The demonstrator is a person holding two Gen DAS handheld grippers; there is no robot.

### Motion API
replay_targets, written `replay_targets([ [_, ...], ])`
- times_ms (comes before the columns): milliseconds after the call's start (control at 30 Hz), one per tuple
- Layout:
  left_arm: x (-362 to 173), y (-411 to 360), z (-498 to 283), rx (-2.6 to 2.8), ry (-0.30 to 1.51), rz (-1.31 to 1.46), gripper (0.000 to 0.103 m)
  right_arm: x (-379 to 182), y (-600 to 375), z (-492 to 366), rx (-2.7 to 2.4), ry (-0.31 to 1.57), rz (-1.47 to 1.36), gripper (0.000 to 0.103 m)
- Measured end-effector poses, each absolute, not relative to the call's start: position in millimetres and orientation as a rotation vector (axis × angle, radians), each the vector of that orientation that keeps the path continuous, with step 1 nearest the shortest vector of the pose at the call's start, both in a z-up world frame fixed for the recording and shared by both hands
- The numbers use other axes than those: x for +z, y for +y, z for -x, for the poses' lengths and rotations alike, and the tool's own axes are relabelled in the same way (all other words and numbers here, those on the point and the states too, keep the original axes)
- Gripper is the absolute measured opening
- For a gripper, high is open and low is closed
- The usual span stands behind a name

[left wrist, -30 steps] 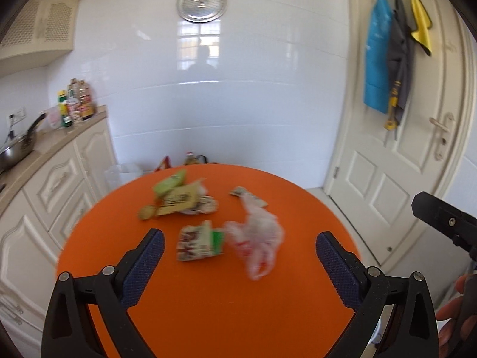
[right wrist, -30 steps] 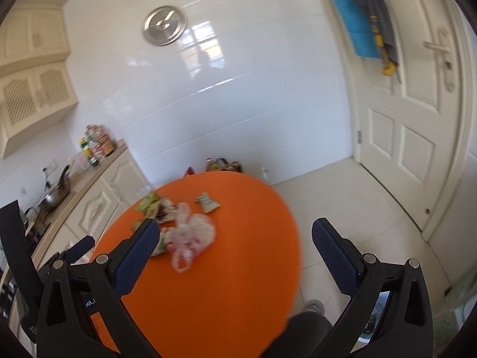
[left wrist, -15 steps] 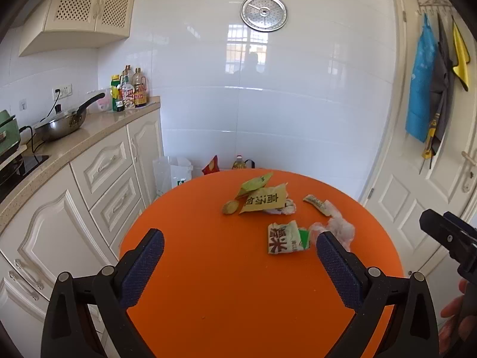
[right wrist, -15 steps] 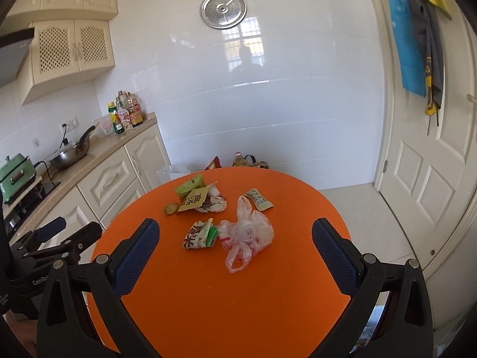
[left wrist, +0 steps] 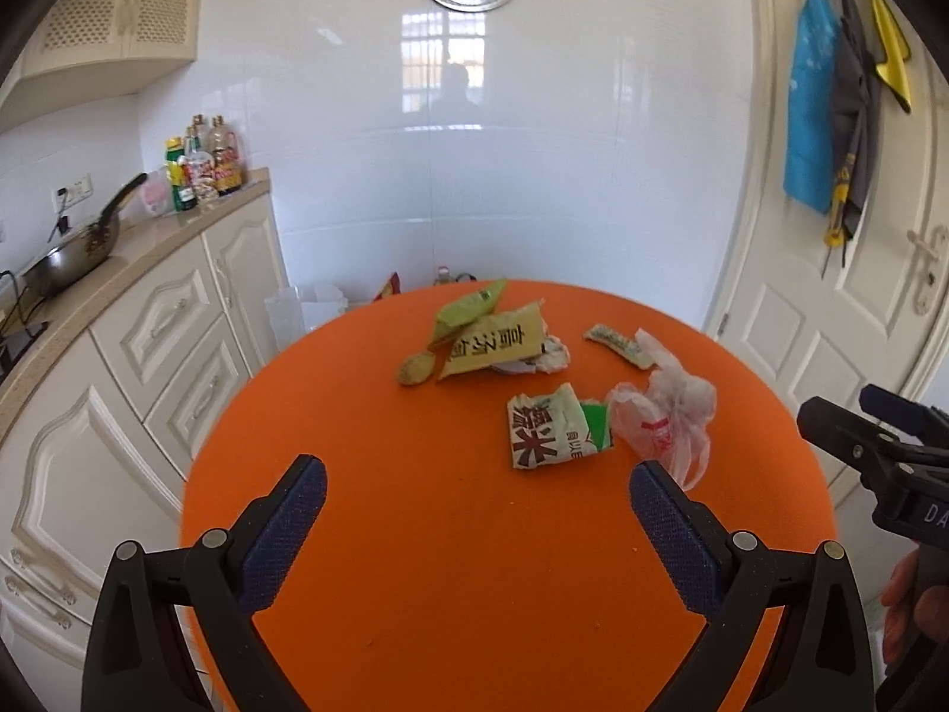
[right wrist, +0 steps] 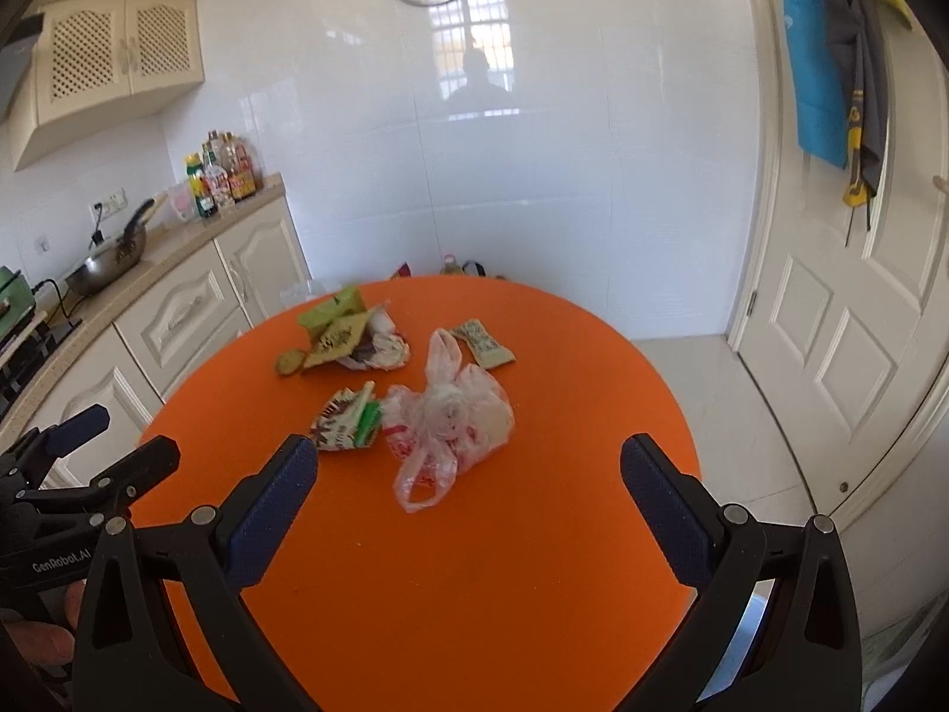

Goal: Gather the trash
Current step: 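Grasp the white plastic bag with the right gripper while the left gripper grasps a green-white snack bag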

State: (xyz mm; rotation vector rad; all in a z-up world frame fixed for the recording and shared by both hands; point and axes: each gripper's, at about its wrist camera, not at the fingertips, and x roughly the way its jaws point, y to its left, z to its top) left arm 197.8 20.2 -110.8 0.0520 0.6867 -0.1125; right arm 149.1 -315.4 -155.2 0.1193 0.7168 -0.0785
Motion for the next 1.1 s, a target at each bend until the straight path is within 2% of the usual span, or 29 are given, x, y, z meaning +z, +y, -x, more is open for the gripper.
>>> replay_targets([
  [233, -166.2, -10.1, -282.1, -0.154, 0.824, -0.174, 0.101, -187.6, -325.7, -185.1, -0.059, 0.781, -0.186, 0.103],
  [467, -197.4, -42.0, -340.7, -0.184, 0.840, -0.303, 0.101, -205.5, -340.3, -193.9, -0.068, 0.825, -0.224, 0.103],
  [500, -202.4, -45.0, -349.4, -0.194, 0.841, -0.312, 0.098, -207.7, -340.8, -196.0, -0.068, 0.831, -0.223, 0.103],
  [567, -209.6, -46.8, -365.1, -0.241, 0.875, -0.295, 0.081, -208.9, -339.9, -199.4, -0.060, 0.835, -0.224, 0.103],
  [600, -210.0, -45.7, -373.1, -0.287, 0.879, -0.255, 0.064, -208.6, -339.0, -201.5, -0.054, 0.835, -0.223, 0.103],
  [633, -210.7, -44.4, -378.7, -0.293, 0.881, -0.243, 0.051, -208.4, -337.4, -204.6, -0.046, 0.836, -0.220, 0.103],
  [667, -211.8, -42.9, -384.6, -0.295, 0.881, -0.236, 0.048, -208.4, -336.0, -207.2, -0.039, 0.838, -0.219, 0.103],
  [733, -212.2, -37.4, -394.0, -0.327, 0.890, -0.192, 0.025, -208.8, -332.3, -215.2, -0.025, 0.844, -0.220, 0.103],
  [800, -212.0, -28.4, -402.7, -0.333, 0.891, -0.140, 0.014, -210.6, -328.2, -223.6, -0.011, 0.853, -0.226, 0.103],
  [933, -212.9, -11.6, -421.0, -0.336, 0.890, -0.066, 0.012, -222.9, -318.8, -245.6, 0.006, 0.894, -0.226, 0.103],
  [1000, -213.6, -5.4, -427.6, -0.343, 0.892, -0.037, 0.012, -229.2, -314.6, -253.3, 0.022, 0.909, -0.230, 0.099],
  [1033, -214.4, -1.7, -429.9, -0.347, 0.895, -0.020, 0.012, -233.6, -311.6, -258.0, 0.033, 0.920, -0.226, 0.089],
  [1100, -217.7, 3.9, -433.7, -0.347, 0.897, 0.009, 0.012, -239.2, -305.0, -262.0, 0.015, 0.928, -0.173, 0.078],
])
